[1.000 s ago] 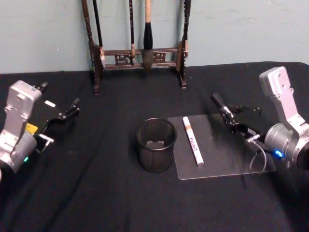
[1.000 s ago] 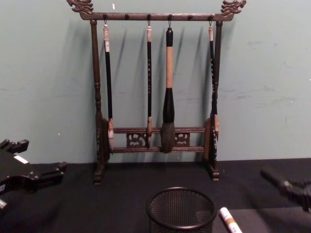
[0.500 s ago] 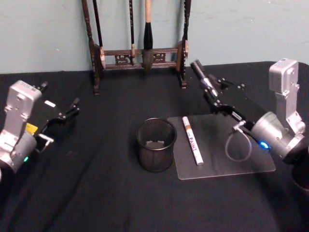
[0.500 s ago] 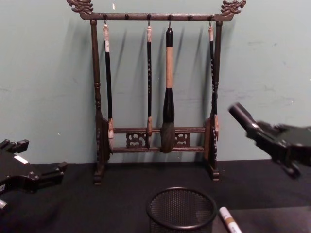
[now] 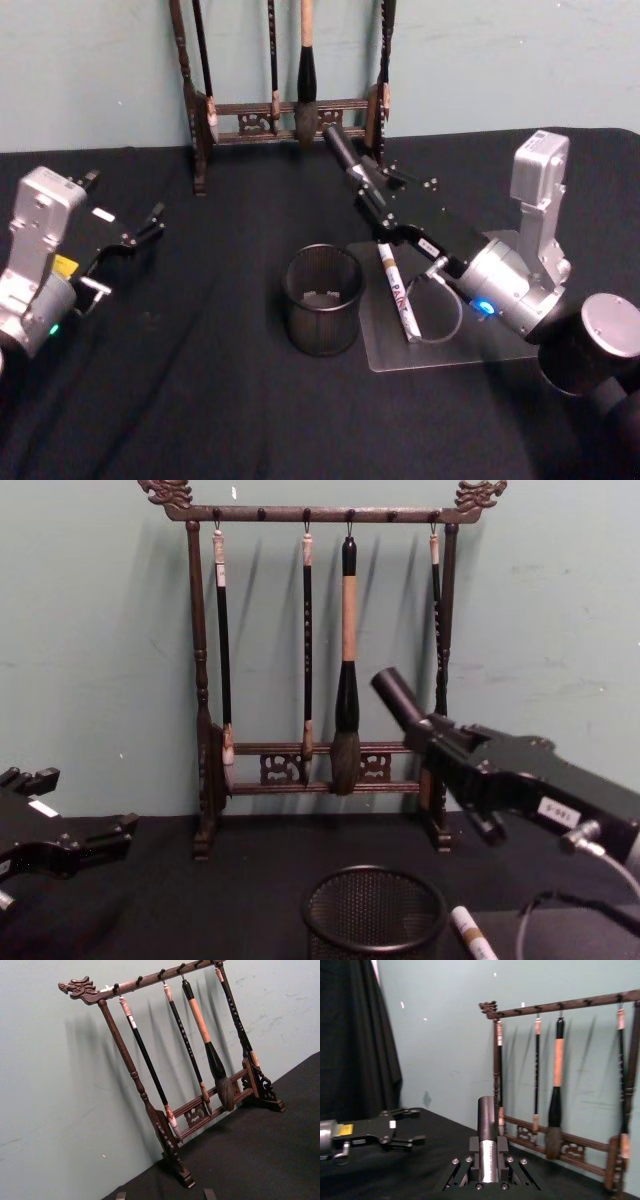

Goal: Pick up the water-based marker from the table and place it into the pen holder.

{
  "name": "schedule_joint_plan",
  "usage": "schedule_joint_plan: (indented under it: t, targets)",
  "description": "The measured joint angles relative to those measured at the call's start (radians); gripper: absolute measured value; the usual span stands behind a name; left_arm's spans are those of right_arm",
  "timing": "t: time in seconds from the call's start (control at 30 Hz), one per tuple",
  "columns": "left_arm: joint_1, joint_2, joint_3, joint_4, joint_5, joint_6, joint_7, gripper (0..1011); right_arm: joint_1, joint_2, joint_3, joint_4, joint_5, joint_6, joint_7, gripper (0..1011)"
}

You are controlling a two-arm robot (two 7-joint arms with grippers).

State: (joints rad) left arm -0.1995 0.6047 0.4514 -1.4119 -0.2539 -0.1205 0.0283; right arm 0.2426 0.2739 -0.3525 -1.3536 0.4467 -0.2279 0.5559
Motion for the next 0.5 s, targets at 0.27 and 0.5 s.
schedule_joint_plan:
  t: [0.27,0.5]
  targets:
    - [0.0,0.0,0.0,0.0,0.0,0.0,0.0,1001,0.004,-0.005,-0.035,0.016,0.05,0.009,0.036,209]
    - [0.0,0.0,0.0,0.0,0.0,0.0,0.0,1001,0.007,-0.008,-0.059,0.028,0.072,0.015,0.044,209]
